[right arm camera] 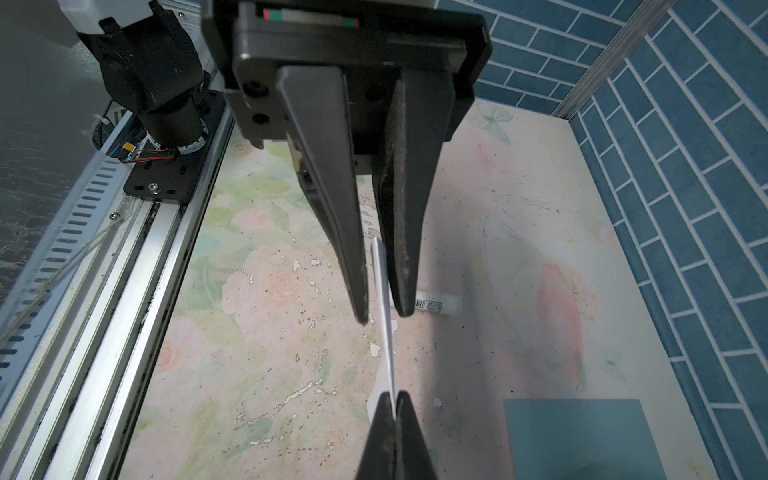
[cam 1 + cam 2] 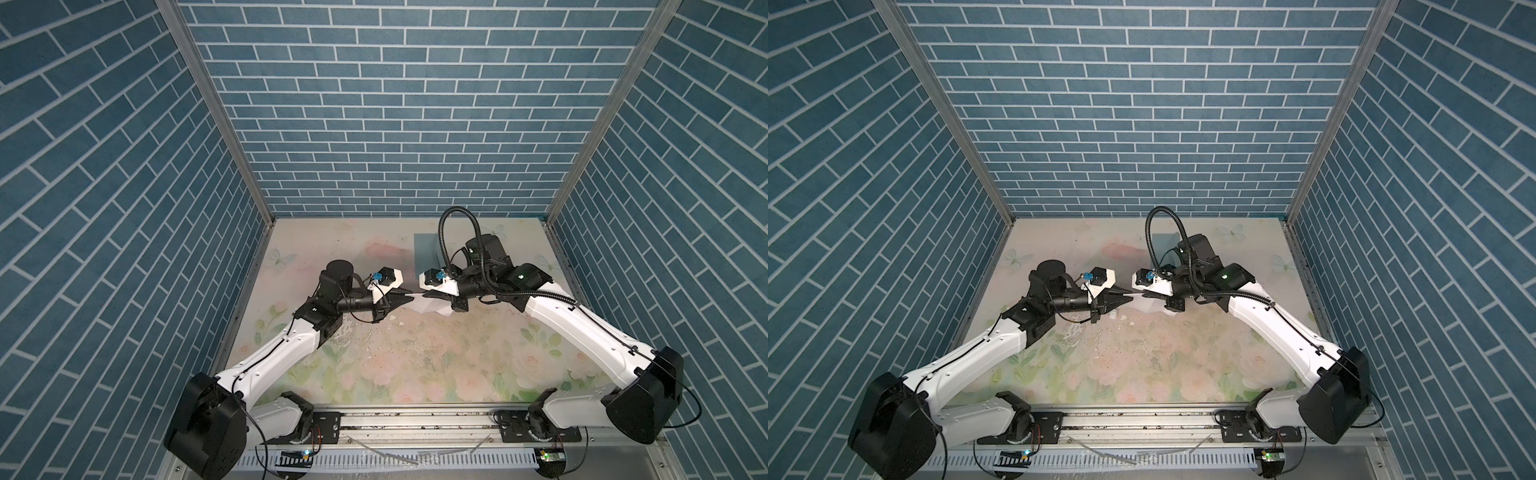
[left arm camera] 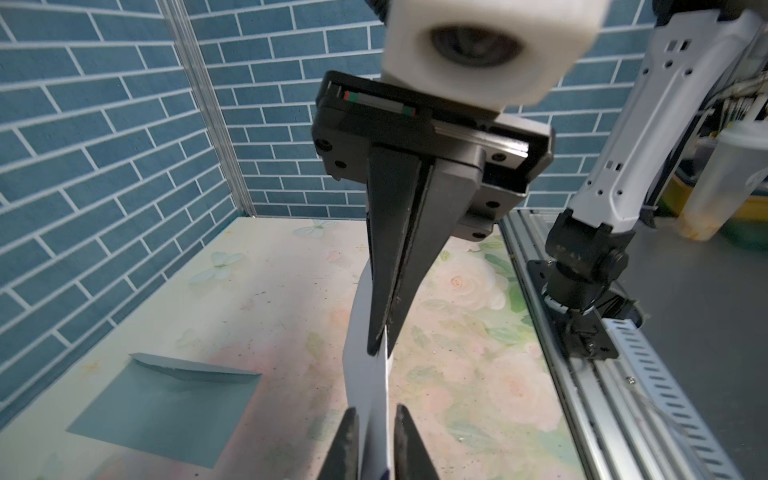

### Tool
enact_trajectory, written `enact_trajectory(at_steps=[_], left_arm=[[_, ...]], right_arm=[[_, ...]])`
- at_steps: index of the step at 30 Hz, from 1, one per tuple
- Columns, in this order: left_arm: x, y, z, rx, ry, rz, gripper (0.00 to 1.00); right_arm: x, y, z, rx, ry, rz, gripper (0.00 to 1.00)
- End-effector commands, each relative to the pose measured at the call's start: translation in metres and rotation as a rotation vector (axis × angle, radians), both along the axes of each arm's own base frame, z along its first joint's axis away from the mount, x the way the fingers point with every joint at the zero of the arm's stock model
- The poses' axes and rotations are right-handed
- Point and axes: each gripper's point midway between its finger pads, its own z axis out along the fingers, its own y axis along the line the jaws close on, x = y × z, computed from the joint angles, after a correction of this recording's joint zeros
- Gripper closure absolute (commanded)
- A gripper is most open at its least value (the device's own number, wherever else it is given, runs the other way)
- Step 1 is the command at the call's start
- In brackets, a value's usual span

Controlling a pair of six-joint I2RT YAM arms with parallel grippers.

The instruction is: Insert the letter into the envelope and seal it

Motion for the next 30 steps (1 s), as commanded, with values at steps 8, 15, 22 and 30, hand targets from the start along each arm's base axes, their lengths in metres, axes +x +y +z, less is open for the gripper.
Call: enact_trajectory(at_steps=[8,15,22,30], left_arm=[[0.000,0.000,0.009,-0.025,-0.032,0.014,1.00],[-0.004,0.003,0.010,-0.022,-0.042,0.016,1.00],[-0.007,0.005,0.008,-0.004,-0.051,0.016,1.00],[-0.009,0.007,0.010,-0.001,-0.057,0.021,1.00]], right_arm=[[-0.004,0.001,-0.004,0.014,0.029,-0.013,0.88],[-0.002,-0.010,-0.012,-0.034,0.045,-0.069,0.78],[-0.004,-0.018,-0.014,-0.054,0.047,-0.086,0.86],[-0.006,-0.019,-0.016,-0.074,0.068,-0.079,0.95]])
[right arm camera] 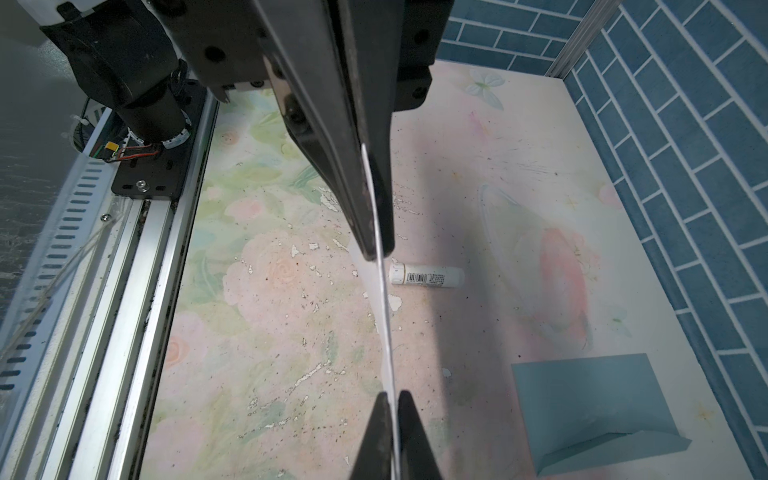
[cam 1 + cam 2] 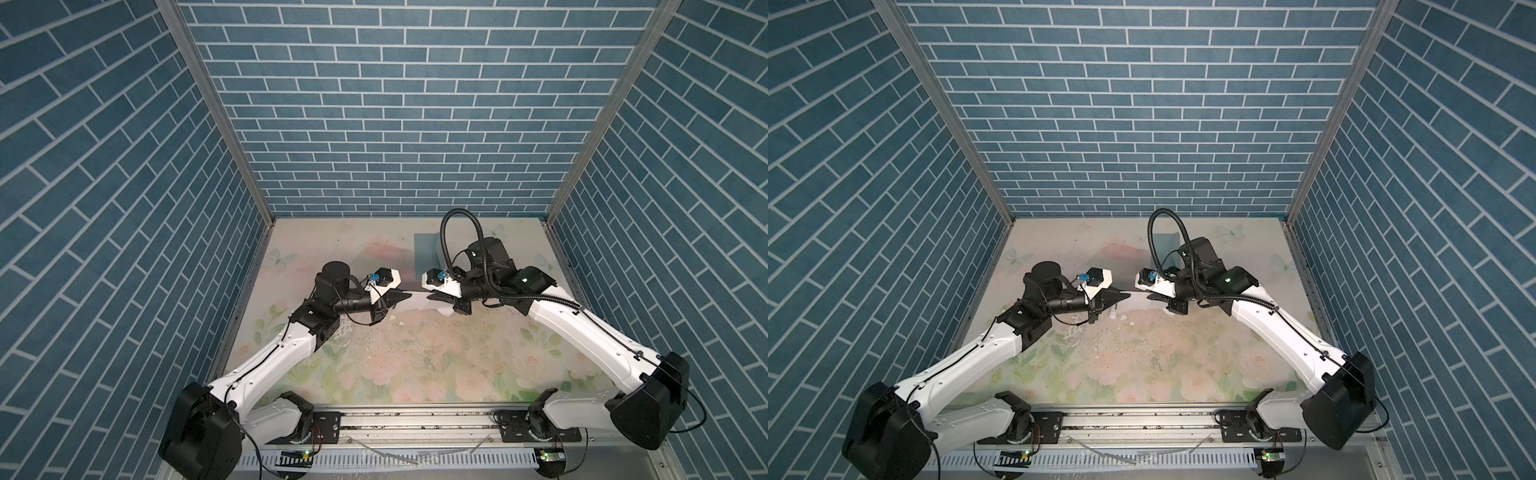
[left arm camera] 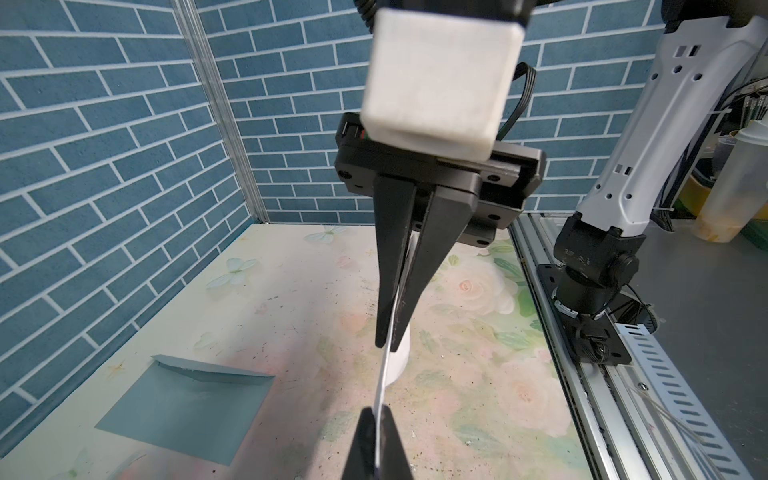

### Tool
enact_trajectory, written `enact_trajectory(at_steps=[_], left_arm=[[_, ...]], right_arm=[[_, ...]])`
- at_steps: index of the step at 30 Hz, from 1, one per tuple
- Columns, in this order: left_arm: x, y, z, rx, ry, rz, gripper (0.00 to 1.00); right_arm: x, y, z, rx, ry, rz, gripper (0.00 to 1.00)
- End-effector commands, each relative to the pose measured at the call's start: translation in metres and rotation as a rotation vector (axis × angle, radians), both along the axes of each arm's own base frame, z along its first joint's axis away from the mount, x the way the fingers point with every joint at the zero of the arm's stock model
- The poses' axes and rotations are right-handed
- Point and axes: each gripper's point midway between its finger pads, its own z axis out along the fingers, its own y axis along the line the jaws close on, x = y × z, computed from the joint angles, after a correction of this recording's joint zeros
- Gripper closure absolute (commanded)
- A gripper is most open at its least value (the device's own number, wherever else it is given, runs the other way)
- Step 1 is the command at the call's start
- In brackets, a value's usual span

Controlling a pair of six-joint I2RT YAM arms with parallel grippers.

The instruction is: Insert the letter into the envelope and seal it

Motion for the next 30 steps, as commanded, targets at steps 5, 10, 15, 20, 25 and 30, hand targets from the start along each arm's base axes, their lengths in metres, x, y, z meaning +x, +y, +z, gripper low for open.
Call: enact_trajectory(at_steps=[5,10,15,20,25,30], left_arm=[[-0.006,0.003,-0.002,0.017,-0.016,0.004,1.00],[-0.007,0.004,-0.002,0.018,-0.018,0.007,1.00],[-0.009,0.007,-0.003,0.035,-0.034,0.018,1.00],[-0.010,0.009,-0.003,0.042,-0.042,0.021,1.00],[-0.010,0.009,-0.003,0.043,-0.040,0.021,1.00],[-0.010,0.009,-0.004,0.045,-0.040,0.023,1.00]], right_arm=[[-0.009,-0.008,-0.008,-0.050,0.028,0.023,1.00],[-0.006,-0.013,-0.011,-0.076,0.017,-0.011,0.95],[-0.002,-0.024,-0.013,-0.087,0.022,-0.056,0.88],[-0.002,-0.031,-0.013,-0.083,0.031,-0.068,0.94],[-0.002,-0.032,-0.014,-0.087,0.036,-0.060,1.00],[-0.001,-0.034,-0.018,-0.108,0.033,-0.063,1.00]])
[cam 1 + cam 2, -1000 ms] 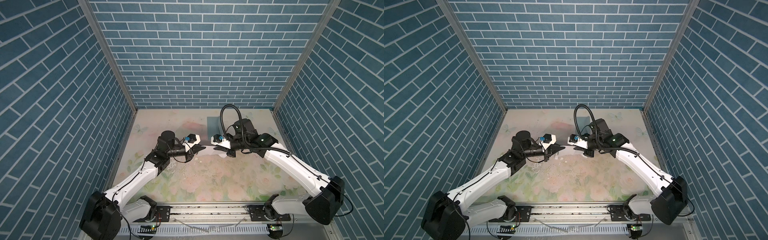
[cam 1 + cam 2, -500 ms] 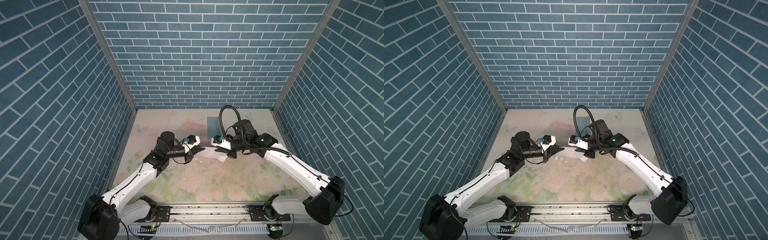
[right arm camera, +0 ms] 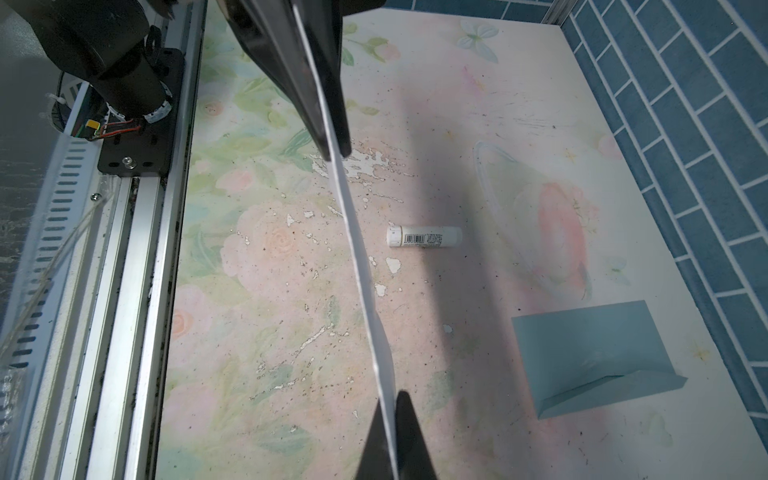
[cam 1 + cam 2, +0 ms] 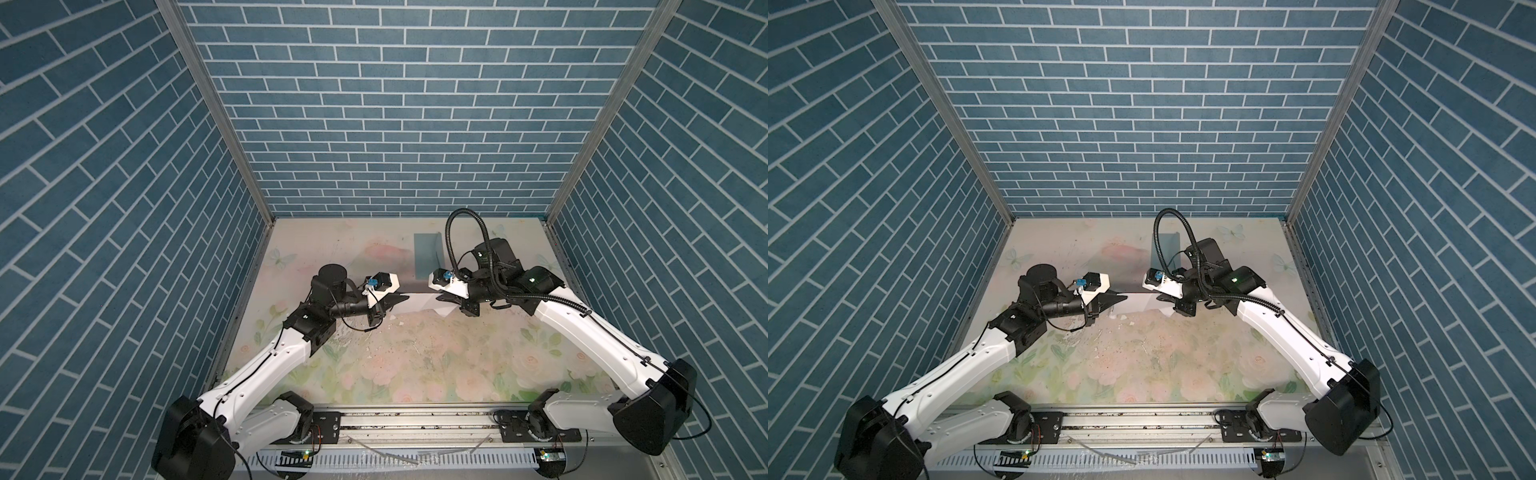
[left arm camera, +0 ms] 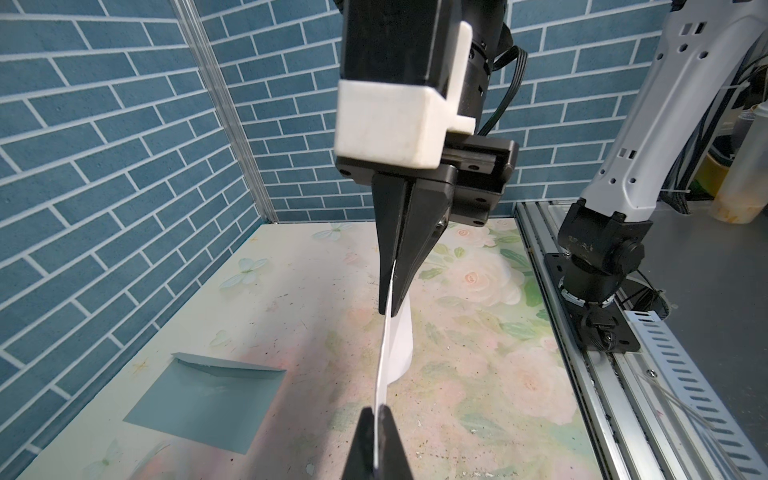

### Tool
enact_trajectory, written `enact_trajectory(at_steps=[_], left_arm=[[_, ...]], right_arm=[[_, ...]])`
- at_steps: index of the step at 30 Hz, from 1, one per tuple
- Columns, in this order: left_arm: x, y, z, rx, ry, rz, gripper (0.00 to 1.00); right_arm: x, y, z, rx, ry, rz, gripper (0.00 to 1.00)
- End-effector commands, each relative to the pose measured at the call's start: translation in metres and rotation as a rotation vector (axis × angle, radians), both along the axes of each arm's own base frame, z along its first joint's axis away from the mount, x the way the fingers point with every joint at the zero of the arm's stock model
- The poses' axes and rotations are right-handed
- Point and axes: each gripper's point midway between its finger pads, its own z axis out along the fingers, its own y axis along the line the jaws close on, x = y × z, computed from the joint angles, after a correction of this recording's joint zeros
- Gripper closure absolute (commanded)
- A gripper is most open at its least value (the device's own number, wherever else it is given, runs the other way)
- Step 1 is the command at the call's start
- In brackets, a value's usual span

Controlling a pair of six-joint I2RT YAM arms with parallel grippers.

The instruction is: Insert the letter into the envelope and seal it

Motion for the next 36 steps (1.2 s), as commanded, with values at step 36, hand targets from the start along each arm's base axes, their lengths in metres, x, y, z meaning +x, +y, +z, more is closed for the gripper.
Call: enact_trajectory(at_steps=[36], left_arm=[[0.000,0.004,-0.007,0.024,0.002,0.023,0.87]], right_arm=[[-0.005,-0.035,-0.016,-0.032,0.023,-0.030,1.00]])
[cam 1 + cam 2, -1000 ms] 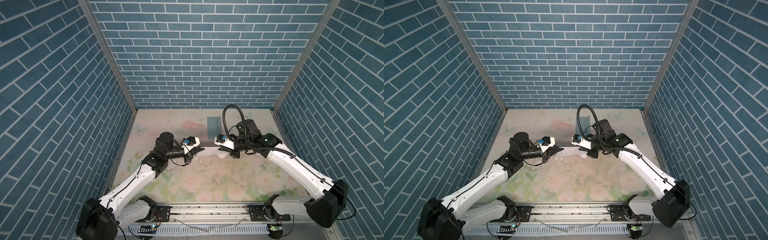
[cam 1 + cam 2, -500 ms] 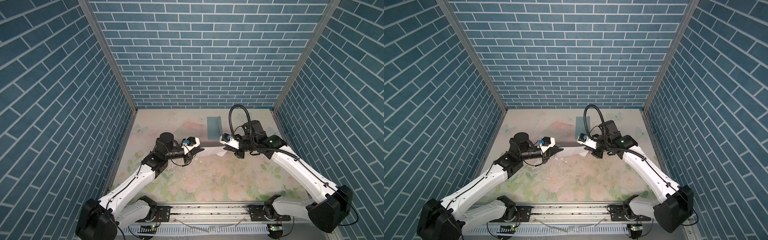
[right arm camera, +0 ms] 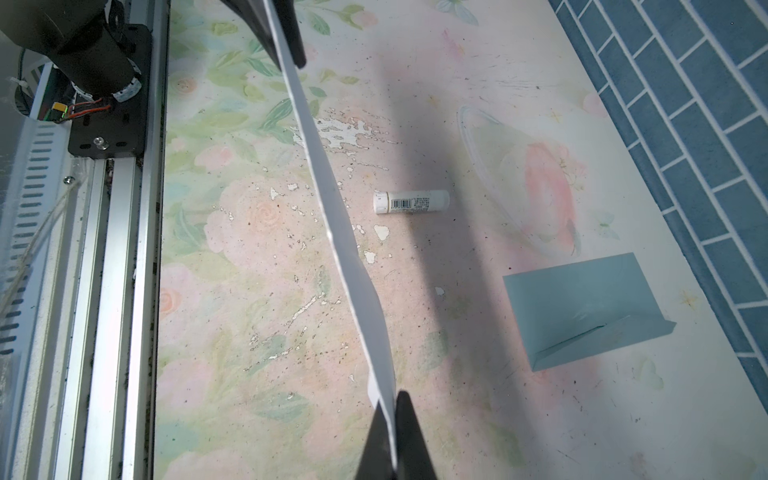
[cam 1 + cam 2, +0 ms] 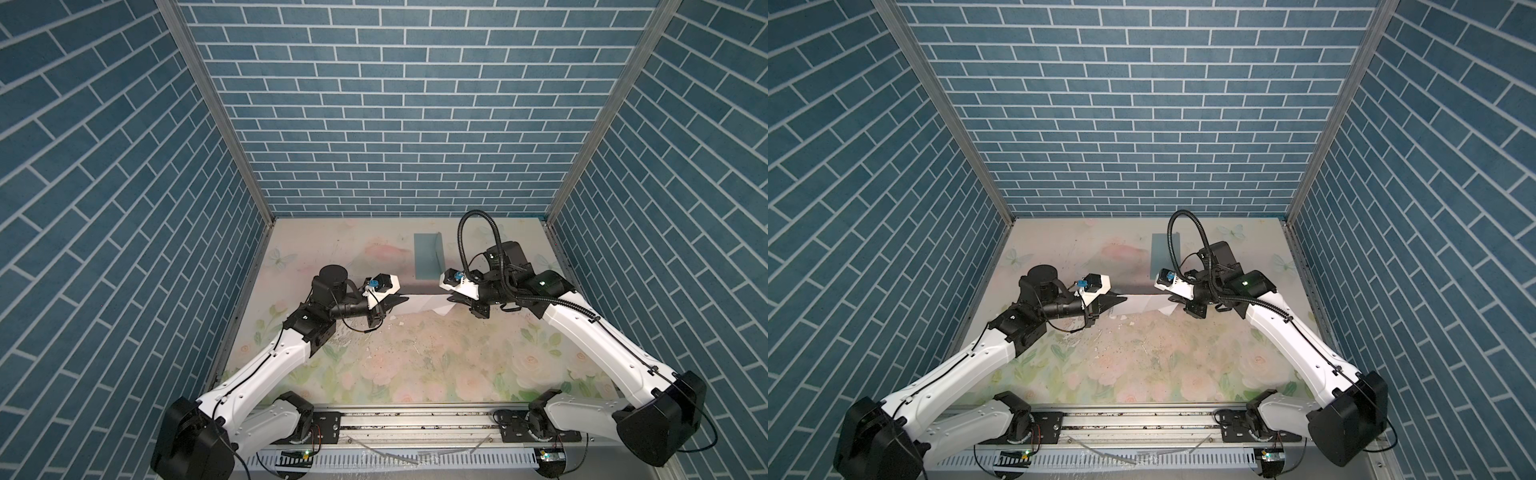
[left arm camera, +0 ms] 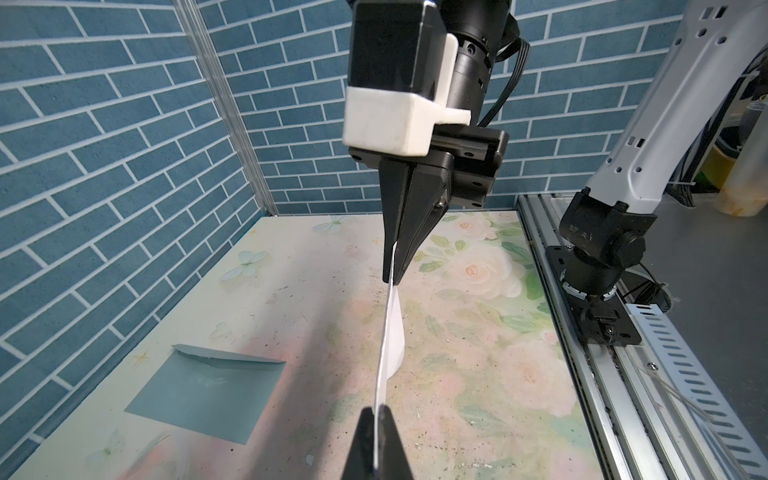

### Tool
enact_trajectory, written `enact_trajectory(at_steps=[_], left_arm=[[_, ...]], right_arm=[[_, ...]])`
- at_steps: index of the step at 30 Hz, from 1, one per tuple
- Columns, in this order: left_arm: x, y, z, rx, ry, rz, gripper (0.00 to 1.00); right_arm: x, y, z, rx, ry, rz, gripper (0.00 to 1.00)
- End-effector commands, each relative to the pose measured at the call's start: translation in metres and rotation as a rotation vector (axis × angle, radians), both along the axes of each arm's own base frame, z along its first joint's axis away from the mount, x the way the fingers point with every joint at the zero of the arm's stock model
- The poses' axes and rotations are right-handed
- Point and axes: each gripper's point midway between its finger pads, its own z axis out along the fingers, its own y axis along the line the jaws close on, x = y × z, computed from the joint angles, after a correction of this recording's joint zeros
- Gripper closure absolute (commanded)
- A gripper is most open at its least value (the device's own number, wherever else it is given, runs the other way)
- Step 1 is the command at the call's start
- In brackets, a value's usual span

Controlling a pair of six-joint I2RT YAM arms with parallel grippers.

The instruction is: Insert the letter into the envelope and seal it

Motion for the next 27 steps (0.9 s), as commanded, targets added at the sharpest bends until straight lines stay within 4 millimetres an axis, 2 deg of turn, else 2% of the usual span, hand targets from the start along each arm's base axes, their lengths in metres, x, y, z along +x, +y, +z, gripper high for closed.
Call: enact_trajectory(at_steps=[1,3,5,8,9,10,12,16,18,27], left_arm=[[0.001,0.003,-0.001,0.000,-0.003,0.019,0.82],[0.006,0.005,0.003,-0.008,-0.013,0.052,0.72],[0.012,0.009,0.011,-0.018,-0.034,0.108,0.67],[0.019,0.022,0.031,-0.042,-0.107,0.212,0.60],[0.019,0.028,0.042,-0.057,-0.140,0.251,0.55],[0.019,0.034,0.041,-0.059,-0.151,0.280,0.50],[0.015,0.045,0.057,-0.096,-0.204,0.330,0.41],[0.001,0.050,0.076,-0.148,-0.237,0.316,0.40],[-0.004,0.044,0.074,-0.150,-0.199,0.269,0.40],[-0.006,0.003,0.038,-0.087,-0.123,0.135,0.39]], right_arm=[[-0.012,-0.004,-0.004,-0.001,0.015,0.045,1.00],[-0.013,-0.002,-0.003,0.009,0.017,0.052,1.00],[-0.011,-0.002,-0.001,0.017,0.012,0.046,1.00],[-0.006,-0.002,-0.002,0.023,0.012,0.012,1.00],[-0.006,-0.002,-0.001,0.027,0.015,0.004,1.00],[-0.005,-0.001,-0.001,0.032,0.019,-0.002,1.00],[-0.006,0.000,-0.002,0.043,0.032,-0.004,1.00],[-0.002,0.004,-0.003,0.067,0.034,-0.019,1.00],[0.001,0.007,-0.002,0.085,0.024,-0.021,1.00],[0.001,0.016,0.005,0.124,0.004,-0.003,1.00]])
